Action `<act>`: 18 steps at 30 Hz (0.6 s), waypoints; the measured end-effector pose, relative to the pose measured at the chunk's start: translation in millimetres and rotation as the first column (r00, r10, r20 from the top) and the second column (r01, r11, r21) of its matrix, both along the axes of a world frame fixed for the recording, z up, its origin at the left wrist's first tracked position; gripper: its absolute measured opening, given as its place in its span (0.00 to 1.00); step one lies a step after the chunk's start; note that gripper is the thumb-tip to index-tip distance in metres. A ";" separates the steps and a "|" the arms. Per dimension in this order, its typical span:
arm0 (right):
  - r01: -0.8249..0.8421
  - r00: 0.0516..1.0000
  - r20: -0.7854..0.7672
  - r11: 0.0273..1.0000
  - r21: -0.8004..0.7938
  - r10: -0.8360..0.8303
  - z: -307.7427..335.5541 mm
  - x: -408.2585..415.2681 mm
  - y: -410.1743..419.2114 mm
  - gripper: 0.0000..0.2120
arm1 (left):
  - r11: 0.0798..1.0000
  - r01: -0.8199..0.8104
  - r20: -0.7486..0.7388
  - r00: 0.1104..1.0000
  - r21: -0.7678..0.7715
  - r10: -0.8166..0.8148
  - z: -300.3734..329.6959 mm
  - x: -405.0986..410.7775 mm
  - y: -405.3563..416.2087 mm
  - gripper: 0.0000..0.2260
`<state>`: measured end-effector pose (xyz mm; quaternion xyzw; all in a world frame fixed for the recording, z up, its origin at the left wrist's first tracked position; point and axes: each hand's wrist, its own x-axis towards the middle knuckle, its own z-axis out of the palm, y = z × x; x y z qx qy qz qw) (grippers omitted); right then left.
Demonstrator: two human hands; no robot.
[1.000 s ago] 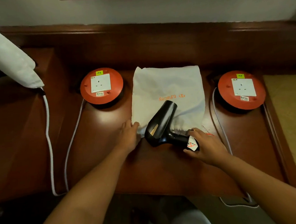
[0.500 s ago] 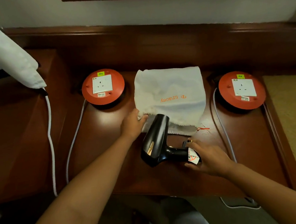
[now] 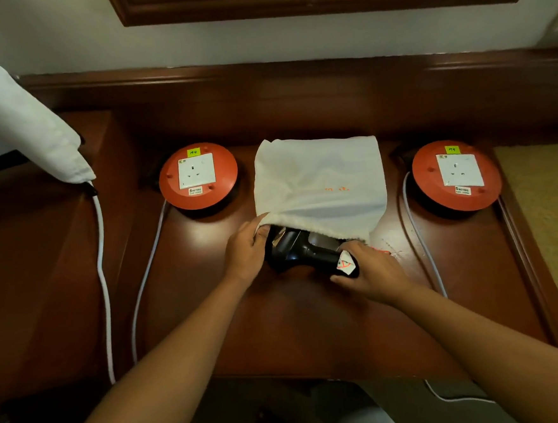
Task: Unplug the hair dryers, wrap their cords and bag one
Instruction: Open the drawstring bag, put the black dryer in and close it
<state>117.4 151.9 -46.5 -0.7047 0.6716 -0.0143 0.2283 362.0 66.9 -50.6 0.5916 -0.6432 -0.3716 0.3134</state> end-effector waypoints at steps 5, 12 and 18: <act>0.180 0.983 0.033 0.984 -0.018 -0.179 -6.8 15.0 -15.9 0.28 | 0.998 -0.030 -0.081 0.996 0.056 0.034 -10.8 5.1 17.2 0.16; 0.367 0.930 0.032 0.929 -0.048 -0.366 -11.5 55.2 -32.2 0.26 | 0.996 -0.073 -0.071 0.995 0.046 0.076 -13.1 -2.9 26.1 0.14; 0.559 0.822 0.131 0.829 -0.007 -0.554 -3.0 99.1 -61.0 0.25 | 0.991 -0.111 -0.028 0.993 0.075 0.113 -19.6 -3.1 30.7 0.12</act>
